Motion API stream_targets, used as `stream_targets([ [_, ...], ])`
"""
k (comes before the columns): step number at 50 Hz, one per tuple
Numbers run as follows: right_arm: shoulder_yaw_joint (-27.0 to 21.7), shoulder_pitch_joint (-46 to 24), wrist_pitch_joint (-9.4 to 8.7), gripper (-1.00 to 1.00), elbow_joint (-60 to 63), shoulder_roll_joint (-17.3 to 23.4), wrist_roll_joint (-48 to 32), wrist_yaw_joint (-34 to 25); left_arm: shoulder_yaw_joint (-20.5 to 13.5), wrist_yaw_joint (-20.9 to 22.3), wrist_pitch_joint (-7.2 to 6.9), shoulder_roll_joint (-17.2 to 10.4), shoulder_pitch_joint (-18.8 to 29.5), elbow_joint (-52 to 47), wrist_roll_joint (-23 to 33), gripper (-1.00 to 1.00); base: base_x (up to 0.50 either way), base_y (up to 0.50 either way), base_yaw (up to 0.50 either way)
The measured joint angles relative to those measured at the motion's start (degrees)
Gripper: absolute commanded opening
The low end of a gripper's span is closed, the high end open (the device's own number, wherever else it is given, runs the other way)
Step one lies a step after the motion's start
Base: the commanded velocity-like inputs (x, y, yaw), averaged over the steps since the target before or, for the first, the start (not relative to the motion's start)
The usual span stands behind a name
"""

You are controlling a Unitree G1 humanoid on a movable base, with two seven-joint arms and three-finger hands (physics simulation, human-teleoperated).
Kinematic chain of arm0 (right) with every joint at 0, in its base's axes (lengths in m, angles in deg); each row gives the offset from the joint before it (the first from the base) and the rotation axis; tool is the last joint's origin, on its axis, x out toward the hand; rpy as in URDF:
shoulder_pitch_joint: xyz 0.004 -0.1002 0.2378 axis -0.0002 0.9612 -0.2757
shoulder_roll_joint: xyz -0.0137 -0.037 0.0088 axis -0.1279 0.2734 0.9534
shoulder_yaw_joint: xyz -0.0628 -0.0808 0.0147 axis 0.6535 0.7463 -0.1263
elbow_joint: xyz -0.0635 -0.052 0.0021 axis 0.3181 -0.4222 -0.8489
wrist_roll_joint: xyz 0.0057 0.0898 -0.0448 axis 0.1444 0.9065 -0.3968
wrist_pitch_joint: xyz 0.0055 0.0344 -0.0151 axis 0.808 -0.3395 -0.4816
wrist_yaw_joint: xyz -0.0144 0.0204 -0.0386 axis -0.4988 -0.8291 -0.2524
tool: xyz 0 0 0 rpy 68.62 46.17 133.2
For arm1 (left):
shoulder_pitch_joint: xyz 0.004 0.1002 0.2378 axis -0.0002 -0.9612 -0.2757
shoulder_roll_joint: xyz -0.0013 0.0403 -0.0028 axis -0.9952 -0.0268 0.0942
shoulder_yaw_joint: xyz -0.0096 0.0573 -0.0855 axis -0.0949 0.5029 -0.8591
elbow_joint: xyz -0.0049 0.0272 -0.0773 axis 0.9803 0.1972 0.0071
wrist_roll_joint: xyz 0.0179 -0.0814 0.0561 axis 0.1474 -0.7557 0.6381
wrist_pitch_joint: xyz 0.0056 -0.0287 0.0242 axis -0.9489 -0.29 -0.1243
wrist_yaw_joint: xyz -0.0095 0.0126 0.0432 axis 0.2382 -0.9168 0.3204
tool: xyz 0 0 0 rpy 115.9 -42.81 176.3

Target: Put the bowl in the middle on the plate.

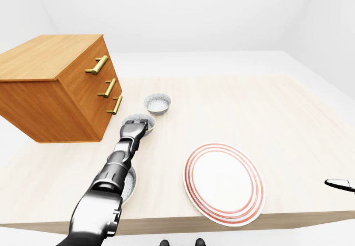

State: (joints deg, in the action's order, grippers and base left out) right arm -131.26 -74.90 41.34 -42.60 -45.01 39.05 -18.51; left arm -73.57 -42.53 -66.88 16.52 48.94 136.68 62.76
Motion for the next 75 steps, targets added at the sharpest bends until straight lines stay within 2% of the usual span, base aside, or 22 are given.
stream_targets([
  [13,0.1,0.0,0.0,1.0,-0.2,-0.1,-0.3,0.0,-0.4,2.4,0.91,-0.1,-2.6,-4.9,-2.3,-1.0,0.0,0.0,0.0],
  [29,0.5,0.1,0.0,1.0,-0.8,-0.1,-0.6,0.2,-0.6,5.1,1.36,0.2,-5.2,-10.3,-1.1,-1.0,0.0,0.0,0.0],
  [41,0.4,0.1,0.0,1.0,-0.6,-0.1,-0.7,0.1,-0.4,13.3,1.05,1.8,-9.9,-23.5,-1.4,-1.0,0.0,0.0,0.0],
  [56,0.4,0.1,0.0,1.0,-0.4,-0.2,-0.8,0.0,-0.7,20.1,1.06,3.4,-13.3,-34.9,-1.0,-1.0,0.0,0.0,0.0],
  [60,0.4,0.1,0.0,1.0,-0.5,-0.2,-0.9,0.0,-0.6,21.1,1.51,3.9,-14.3,-37.8,-1.0,-1.0,0.0,0.0,0.0],
  [64,0.5,0.1,0.0,1.0,-0.6,-0.2,-1.0,0.0,-0.4,21.7,2.95,4.4,-15.1,-40.6,-1.7,-1.0,0.0,0.0,0.0],
  [75,0.7,0.1,0.0,1.0,-0.9,-0.1,-1.1,0.0,0.2,22.2,3.05,5.9,-16.7,-46.5,-2.1,-1.0,0.0,0.0,0.0],
])
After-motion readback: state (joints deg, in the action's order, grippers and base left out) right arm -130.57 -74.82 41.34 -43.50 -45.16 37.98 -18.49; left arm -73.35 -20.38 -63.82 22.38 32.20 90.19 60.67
